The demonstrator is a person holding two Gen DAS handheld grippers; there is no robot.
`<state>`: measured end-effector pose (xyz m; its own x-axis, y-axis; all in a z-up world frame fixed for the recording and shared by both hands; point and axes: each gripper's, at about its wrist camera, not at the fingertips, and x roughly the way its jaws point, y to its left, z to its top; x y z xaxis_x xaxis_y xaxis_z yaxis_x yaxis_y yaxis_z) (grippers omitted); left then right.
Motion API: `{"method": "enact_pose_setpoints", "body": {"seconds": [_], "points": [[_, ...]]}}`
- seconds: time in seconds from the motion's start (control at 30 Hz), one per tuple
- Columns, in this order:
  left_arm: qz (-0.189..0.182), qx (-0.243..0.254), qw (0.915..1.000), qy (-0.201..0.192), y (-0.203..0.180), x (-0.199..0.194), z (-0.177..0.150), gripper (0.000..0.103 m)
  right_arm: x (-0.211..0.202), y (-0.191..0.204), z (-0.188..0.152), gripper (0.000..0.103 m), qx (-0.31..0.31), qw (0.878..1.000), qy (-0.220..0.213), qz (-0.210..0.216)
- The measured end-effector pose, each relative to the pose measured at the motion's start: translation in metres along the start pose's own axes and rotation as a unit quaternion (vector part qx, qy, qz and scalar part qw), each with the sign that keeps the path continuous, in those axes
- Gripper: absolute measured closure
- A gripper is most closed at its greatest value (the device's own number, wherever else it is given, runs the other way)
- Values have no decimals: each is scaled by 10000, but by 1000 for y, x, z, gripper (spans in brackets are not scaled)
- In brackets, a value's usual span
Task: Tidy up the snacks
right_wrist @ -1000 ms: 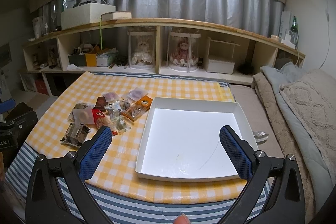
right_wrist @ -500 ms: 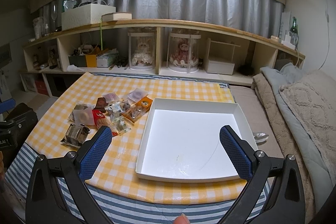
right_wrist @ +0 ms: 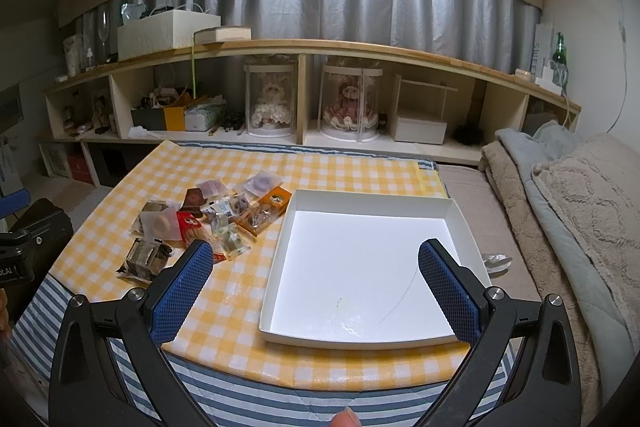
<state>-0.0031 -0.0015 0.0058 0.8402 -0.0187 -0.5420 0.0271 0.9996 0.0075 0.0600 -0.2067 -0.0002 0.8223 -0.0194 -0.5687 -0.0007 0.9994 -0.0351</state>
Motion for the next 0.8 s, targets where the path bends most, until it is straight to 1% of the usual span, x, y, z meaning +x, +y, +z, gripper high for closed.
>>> {"method": "enact_pose_setpoints", "body": {"seconds": [0.8], "points": [[-8,-9,10000,-20,-2,0,1,0,-1,0,0,0,2,10000,-22,-5]]}}
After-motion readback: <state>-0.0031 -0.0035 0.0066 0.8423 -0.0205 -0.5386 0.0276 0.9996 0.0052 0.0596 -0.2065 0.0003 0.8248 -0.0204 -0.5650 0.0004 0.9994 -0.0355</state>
